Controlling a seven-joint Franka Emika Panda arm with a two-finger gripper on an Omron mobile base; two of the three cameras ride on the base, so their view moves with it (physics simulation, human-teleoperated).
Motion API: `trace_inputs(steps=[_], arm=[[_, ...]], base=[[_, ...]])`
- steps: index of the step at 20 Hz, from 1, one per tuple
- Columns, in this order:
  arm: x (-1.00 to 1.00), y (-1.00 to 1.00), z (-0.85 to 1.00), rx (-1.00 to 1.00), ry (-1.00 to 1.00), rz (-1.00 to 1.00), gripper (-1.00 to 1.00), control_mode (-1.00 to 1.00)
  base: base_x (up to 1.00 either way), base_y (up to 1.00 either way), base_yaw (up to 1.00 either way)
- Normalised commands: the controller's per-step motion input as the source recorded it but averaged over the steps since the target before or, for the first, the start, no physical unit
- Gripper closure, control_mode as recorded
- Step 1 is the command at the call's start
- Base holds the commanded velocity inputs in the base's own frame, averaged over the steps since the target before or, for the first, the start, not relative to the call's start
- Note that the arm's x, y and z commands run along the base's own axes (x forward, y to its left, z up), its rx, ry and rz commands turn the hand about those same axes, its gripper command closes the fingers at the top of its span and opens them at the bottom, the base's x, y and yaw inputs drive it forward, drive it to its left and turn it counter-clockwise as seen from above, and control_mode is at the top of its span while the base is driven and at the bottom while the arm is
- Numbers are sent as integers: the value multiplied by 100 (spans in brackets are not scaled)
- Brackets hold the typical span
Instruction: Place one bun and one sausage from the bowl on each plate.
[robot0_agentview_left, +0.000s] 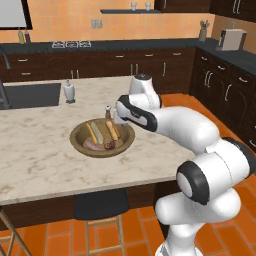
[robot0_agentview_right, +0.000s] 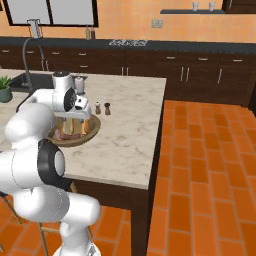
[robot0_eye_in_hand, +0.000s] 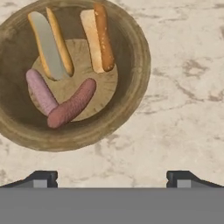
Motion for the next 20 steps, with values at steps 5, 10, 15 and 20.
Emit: trace_inputs(steps=[5,10,15,20], arm=[[40,21,-39,0,0,0,-100,-100],[59,8,-37,0,0,0,-100,-100],[58,2,-28,0,0,0,-100,-100],[54,9,-27,0,0,0,-100,-100]], base=[[0,0,0],[0,0,0],[0,0,0],[0,0,0]])
